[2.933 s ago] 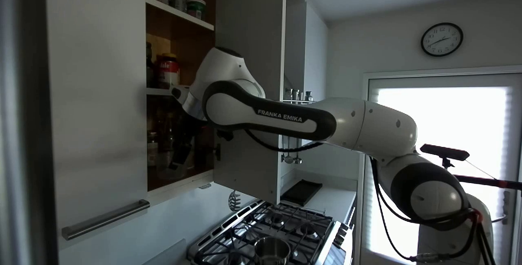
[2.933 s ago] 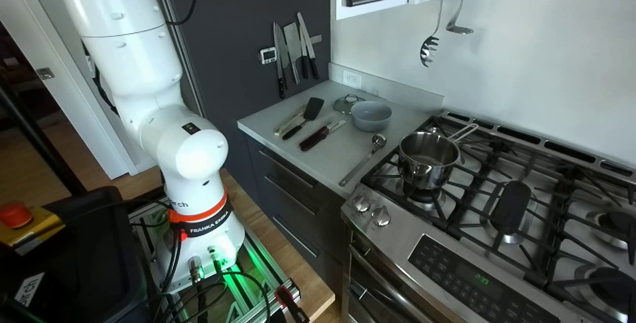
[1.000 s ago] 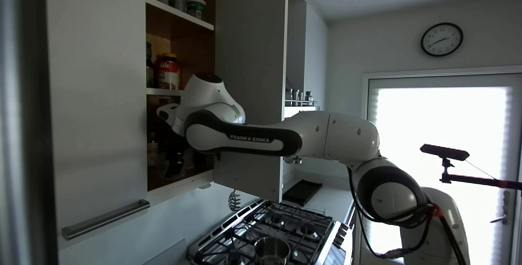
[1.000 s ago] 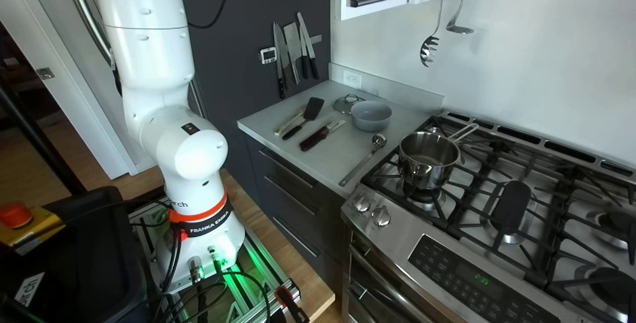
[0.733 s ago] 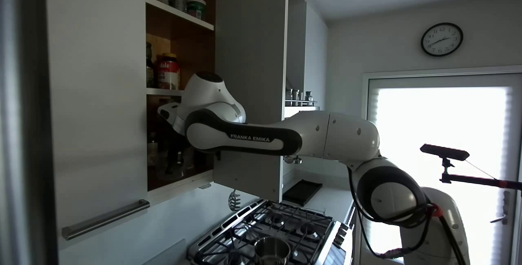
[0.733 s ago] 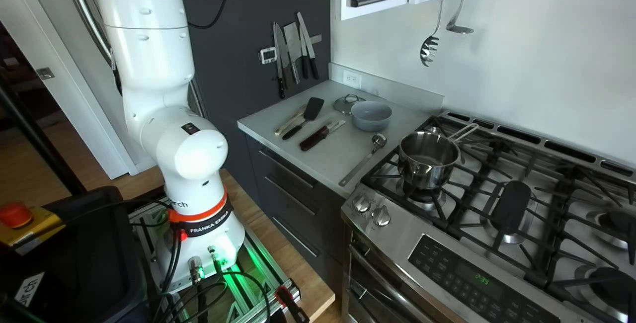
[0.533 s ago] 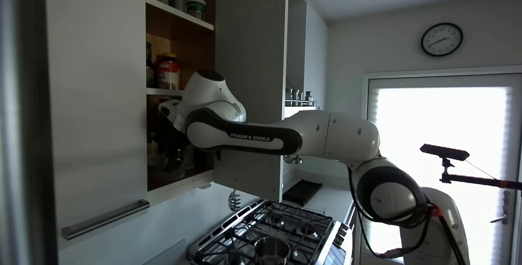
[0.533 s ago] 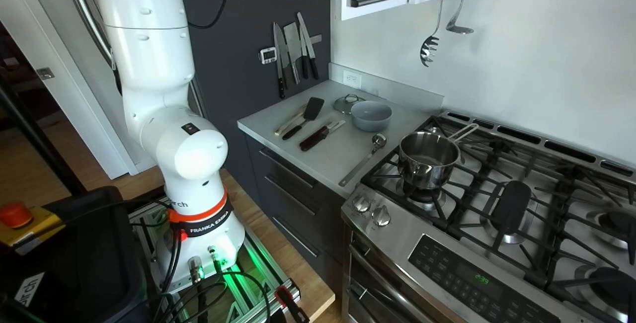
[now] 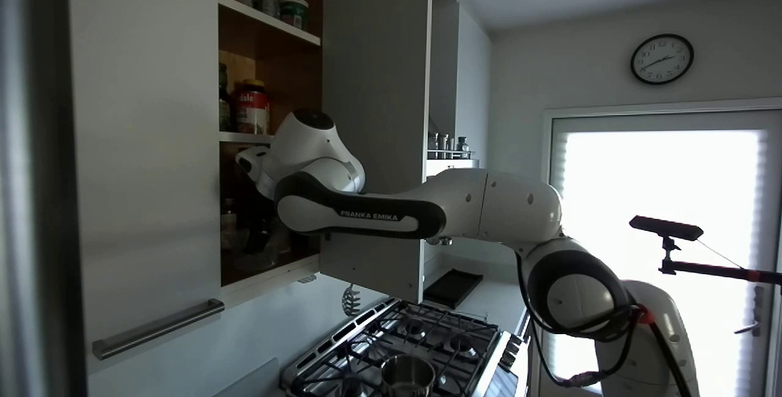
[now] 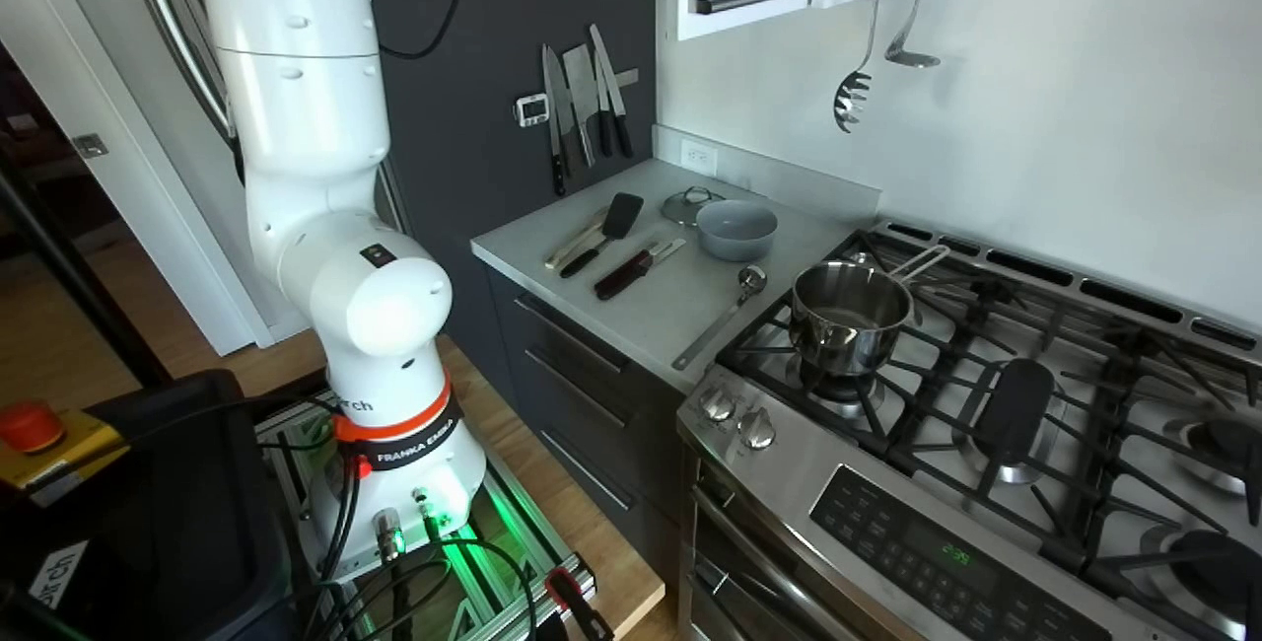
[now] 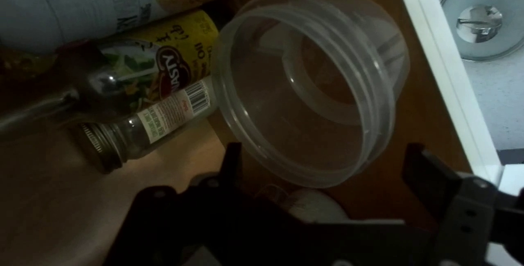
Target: Open the top right cupboard door then take the container out of it and put it on the countertop
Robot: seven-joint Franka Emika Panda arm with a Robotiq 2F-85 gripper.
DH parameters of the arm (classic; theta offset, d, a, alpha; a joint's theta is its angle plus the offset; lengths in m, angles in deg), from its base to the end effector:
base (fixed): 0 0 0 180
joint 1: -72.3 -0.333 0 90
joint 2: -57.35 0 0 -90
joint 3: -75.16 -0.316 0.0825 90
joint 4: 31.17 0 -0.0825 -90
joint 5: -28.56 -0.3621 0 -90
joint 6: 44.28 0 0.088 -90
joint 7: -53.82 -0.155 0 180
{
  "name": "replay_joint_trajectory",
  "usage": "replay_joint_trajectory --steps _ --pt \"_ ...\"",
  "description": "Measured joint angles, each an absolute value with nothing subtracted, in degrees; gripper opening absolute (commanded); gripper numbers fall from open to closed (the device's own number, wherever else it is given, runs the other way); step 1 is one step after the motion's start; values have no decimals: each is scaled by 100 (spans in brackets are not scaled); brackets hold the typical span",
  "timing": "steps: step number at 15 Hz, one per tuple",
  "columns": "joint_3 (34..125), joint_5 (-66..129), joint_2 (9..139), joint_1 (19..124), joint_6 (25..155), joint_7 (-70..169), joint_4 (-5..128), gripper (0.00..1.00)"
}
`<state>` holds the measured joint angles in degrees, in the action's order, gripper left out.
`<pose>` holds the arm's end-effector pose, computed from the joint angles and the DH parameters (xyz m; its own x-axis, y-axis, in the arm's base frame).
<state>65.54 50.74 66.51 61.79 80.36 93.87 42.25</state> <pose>0.6221 0.1847 0.7105 0.3091 0.9144 0.2615 0.6172 -0.4020 0.6763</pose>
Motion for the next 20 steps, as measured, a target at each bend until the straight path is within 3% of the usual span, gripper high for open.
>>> replay_joint_trajectory --steps 1,2,4,12,14,20 --pt "6555 5154 6684 6178 8036 9366 4225 100" --pt "6557 5227 6715 6178 8035 9347 4225 75" --pt "6562 5289 6768 6178 8033 9340 4224 68" --pt "6556 5283 6748 6147 7597 9308 4096 4" --pt "6543 5226 6717 6140 7383 9301 4073 0" --pt "6530 4969 6643 6141 7156 9290 4074 0"
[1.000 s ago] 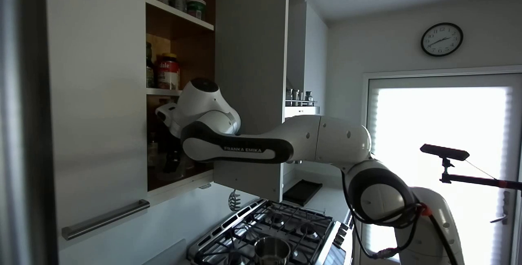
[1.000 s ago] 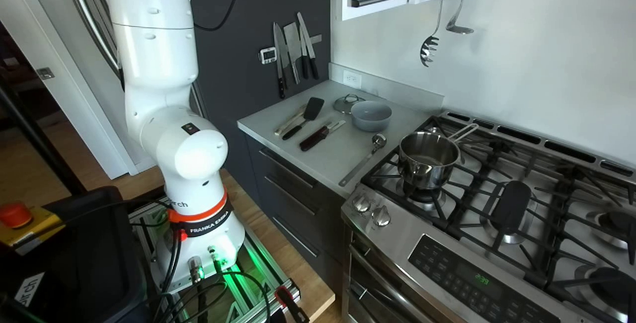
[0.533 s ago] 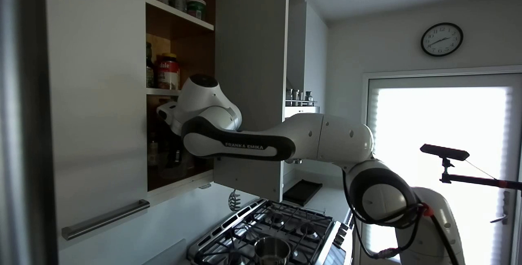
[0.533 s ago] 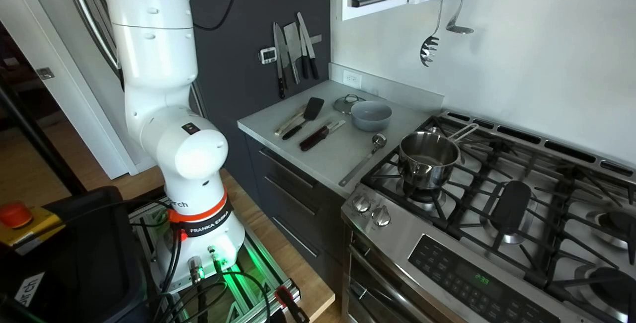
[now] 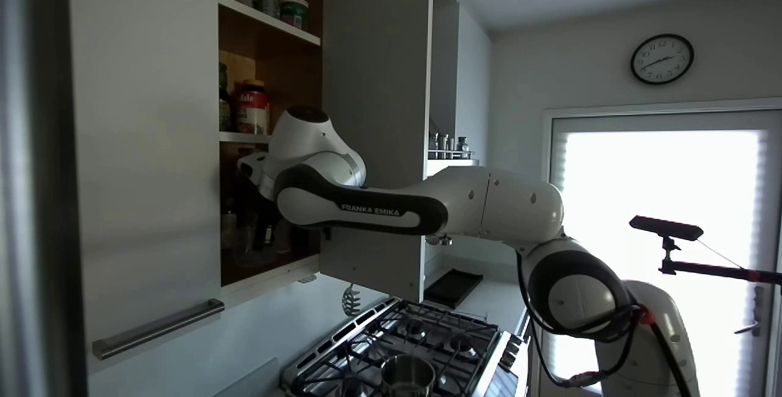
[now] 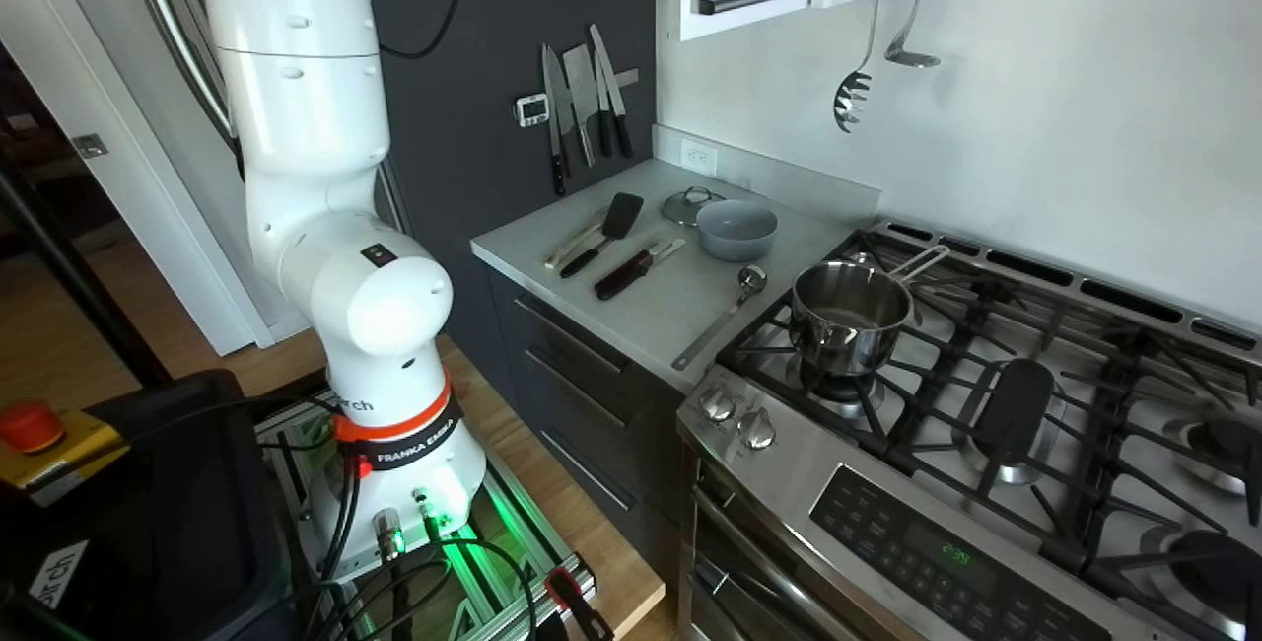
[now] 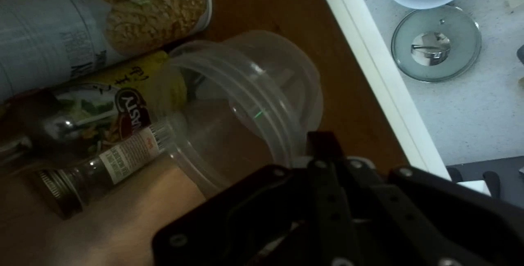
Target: Open the top right cupboard door then take the container out of it and put it on the countertop
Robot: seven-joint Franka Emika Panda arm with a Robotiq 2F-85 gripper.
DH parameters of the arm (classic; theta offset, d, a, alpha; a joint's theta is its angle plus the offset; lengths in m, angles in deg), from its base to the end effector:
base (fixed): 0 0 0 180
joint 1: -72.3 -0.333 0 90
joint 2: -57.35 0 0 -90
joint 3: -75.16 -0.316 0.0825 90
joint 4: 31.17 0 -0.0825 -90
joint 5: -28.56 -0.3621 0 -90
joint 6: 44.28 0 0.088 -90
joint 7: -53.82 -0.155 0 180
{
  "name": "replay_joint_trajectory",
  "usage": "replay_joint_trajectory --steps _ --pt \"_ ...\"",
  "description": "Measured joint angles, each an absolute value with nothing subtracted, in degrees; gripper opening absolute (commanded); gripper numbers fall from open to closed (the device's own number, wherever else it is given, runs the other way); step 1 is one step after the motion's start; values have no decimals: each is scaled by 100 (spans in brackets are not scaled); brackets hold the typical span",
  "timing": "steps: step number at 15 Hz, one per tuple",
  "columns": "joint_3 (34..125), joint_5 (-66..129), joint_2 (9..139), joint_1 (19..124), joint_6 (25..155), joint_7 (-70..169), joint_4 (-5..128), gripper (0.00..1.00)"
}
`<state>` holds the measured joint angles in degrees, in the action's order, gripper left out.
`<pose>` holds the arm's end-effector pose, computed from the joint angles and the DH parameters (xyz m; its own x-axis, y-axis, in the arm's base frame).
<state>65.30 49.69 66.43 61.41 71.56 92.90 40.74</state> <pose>0.6106 0.1803 0.7004 0.3843 0.8973 0.2173 0.6706 -0.4331 0.6023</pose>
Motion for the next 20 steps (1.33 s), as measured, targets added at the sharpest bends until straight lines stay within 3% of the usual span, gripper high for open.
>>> replay_joint_trajectory --steps 1,2,4,13,17,18,20 --pt "6524 4950 6614 6139 7125 9272 4075 0" --pt "6516 4923 6573 6135 7089 9251 4077 26" --pt "6503 4883 6475 6126 7054 9192 4085 32" --pt "6520 4883 6496 6158 7293 9137 4097 99" --pt "6536 4883 6698 6193 7497 9213 4079 100" --pt "6542 4883 6739 6205 7556 9233 4074 83" --pt "6550 4883 6795 6234 7611 9266 4070 65"
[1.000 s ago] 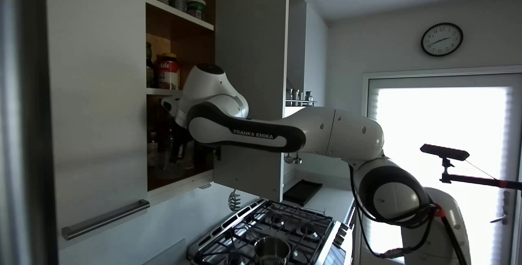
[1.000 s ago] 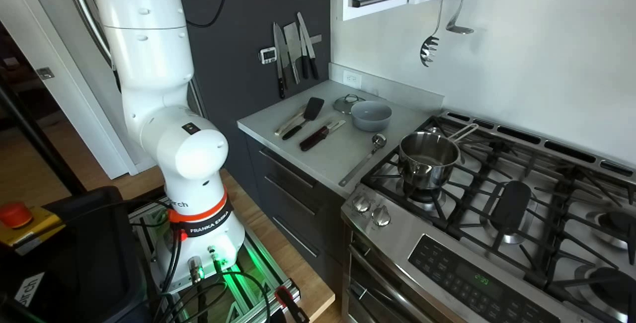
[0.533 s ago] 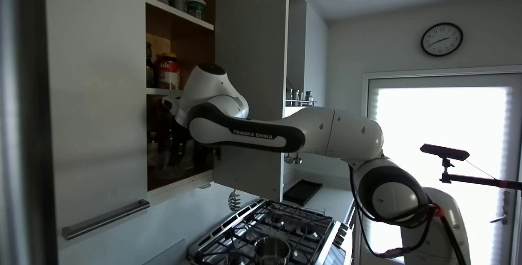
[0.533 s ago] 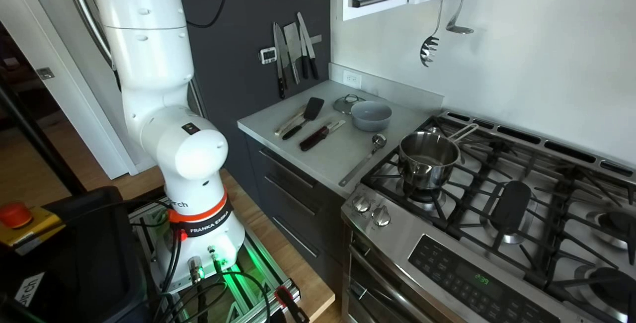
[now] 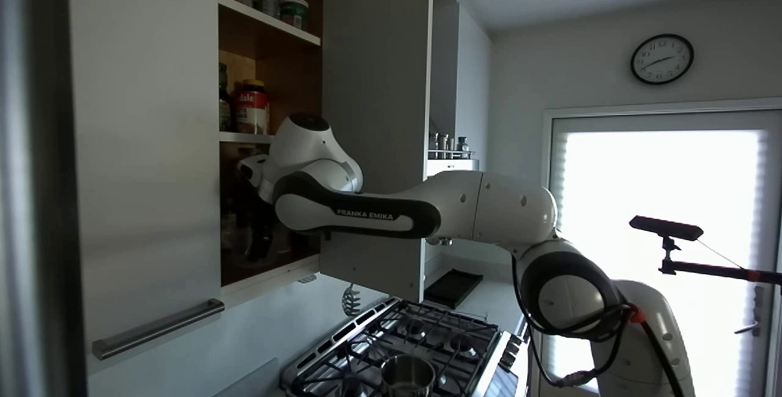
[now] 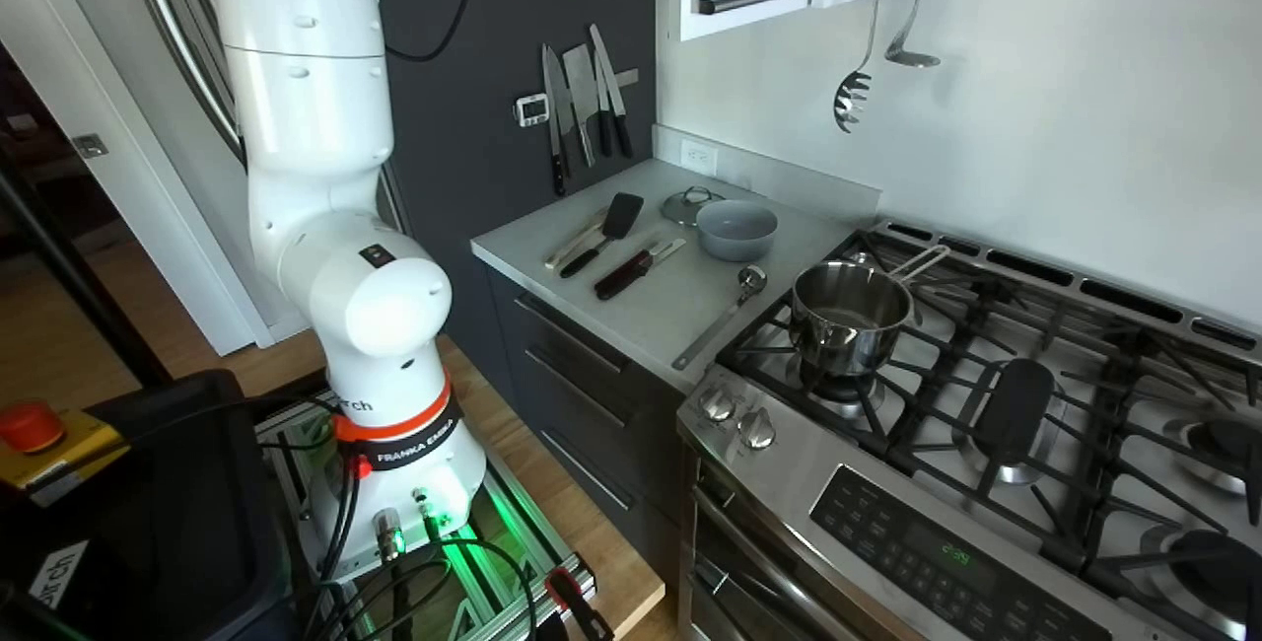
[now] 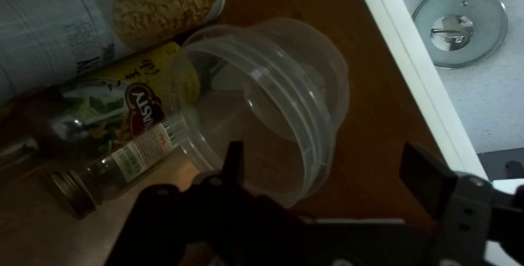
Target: Open the top right cupboard door then take the container out of it and put it on the countertop
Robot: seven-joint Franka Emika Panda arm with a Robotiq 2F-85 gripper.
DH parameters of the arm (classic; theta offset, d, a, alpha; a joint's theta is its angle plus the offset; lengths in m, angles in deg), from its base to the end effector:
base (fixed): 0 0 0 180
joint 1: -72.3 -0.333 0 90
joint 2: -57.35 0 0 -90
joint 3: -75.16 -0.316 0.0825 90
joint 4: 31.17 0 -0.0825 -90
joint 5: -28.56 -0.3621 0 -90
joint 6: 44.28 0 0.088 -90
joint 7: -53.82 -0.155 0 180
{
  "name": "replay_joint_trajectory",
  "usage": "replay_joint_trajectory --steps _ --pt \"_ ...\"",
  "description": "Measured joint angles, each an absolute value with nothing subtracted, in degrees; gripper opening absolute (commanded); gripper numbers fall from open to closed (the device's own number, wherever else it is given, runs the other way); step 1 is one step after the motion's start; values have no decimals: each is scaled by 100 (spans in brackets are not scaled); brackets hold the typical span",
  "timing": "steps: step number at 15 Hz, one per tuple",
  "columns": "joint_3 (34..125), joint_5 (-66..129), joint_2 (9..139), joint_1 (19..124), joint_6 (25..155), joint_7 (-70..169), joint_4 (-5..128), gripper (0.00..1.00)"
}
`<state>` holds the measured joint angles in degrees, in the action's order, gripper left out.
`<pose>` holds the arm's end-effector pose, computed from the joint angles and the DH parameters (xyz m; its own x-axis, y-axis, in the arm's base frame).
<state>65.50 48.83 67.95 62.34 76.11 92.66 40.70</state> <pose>0.6273 0.1770 0.6955 0.3698 0.8911 0.2630 0.6472 -0.4501 0.6152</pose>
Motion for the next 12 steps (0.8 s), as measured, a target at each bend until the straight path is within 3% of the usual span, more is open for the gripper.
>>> replay_joint_trajectory --steps 8,12 --pt "6550 4607 6838 6319 7541 9356 4065 4" --pt "6550 4495 6836 6321 7365 9360 4055 1"
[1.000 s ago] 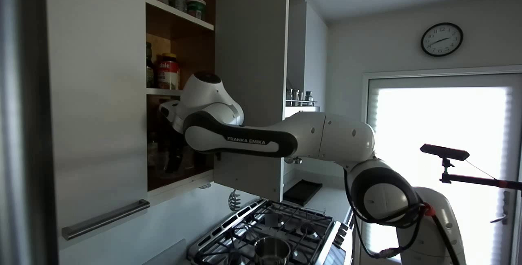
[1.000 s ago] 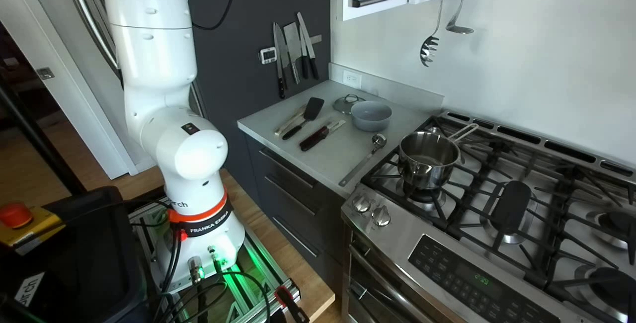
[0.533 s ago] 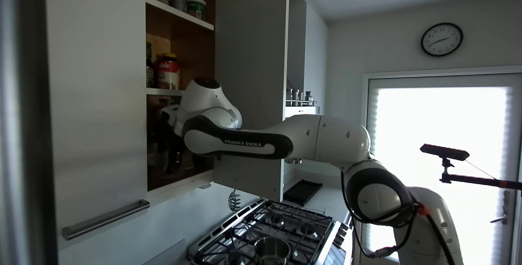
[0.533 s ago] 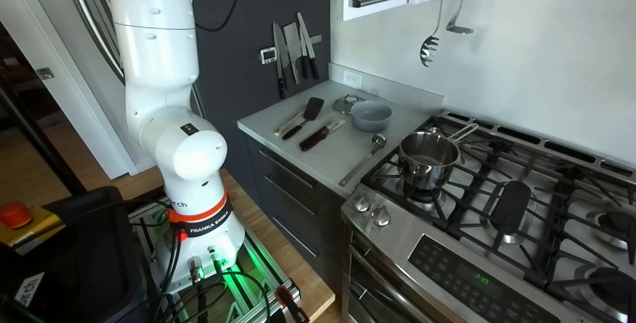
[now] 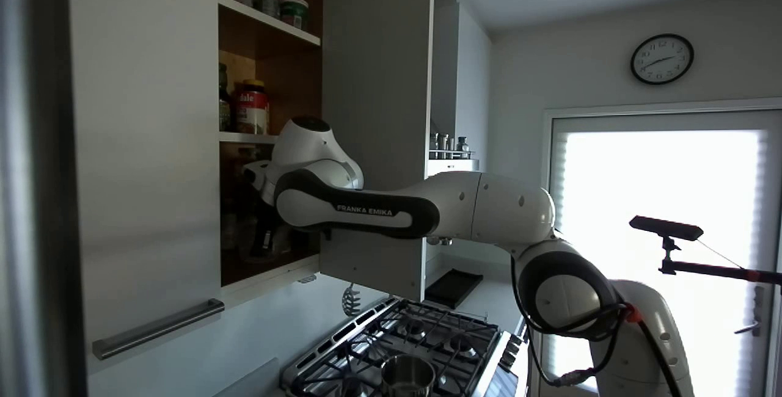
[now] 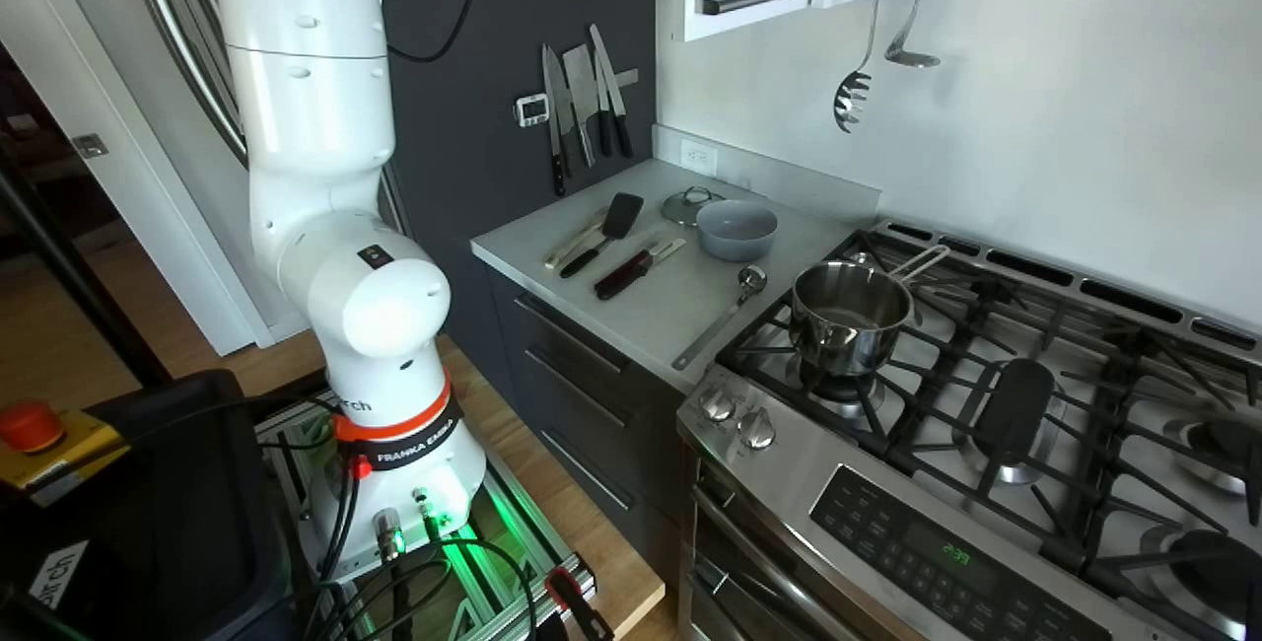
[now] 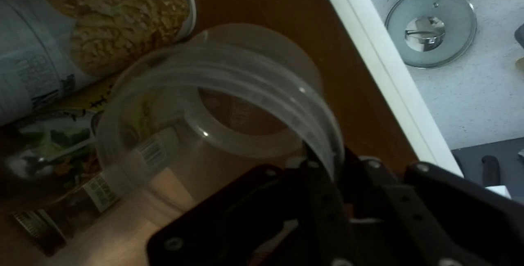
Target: Open the top right cupboard door then take the container out of it and put it on the countertop
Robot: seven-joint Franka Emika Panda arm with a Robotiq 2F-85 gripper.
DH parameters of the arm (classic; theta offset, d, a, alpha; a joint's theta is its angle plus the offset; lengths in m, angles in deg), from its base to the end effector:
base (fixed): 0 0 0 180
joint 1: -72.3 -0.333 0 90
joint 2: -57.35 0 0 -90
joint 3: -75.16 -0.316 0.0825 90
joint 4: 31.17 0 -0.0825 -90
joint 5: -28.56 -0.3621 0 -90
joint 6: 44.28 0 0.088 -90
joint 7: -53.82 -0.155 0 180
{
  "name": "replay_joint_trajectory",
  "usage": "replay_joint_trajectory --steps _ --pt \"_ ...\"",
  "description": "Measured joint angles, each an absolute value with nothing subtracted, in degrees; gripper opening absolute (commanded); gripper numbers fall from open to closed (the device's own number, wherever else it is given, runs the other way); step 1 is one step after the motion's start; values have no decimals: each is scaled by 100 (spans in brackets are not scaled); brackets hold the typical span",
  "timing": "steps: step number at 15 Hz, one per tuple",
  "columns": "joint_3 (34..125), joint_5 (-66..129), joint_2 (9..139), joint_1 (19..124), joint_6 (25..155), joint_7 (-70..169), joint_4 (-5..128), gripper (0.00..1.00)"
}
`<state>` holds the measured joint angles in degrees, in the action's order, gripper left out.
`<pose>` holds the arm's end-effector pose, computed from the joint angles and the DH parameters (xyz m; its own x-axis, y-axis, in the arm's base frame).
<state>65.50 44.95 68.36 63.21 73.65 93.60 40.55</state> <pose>0.6282 0.1708 0.6837 0.3928 0.8779 0.2739 0.6833 -0.4780 0.5520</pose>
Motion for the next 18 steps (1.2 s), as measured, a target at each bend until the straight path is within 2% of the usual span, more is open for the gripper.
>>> replay_joint_trajectory --steps 11,18 --pt "6445 4472 6443 6224 6940 9181 4035 2" --pt "6302 4113 5675 6113 6779 8224 4745 2"
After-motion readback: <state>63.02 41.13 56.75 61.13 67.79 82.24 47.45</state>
